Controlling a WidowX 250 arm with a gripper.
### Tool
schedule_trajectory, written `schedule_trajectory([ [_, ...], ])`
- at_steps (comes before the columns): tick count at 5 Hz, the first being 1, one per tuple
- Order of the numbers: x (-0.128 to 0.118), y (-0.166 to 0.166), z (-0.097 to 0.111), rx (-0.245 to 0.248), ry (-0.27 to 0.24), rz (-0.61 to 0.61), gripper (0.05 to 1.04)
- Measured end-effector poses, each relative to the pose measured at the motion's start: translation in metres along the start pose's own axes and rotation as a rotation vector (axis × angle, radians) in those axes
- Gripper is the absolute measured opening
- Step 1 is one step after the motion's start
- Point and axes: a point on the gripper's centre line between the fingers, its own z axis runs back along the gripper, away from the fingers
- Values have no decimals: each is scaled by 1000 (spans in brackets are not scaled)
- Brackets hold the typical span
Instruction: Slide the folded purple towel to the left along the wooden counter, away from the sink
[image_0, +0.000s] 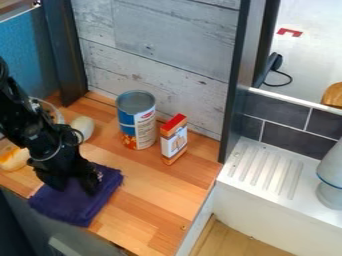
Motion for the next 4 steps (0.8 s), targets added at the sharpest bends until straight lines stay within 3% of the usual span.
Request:
schedule_trajectory([
  [4, 18, 33, -4, 48, 14, 39, 1000],
])
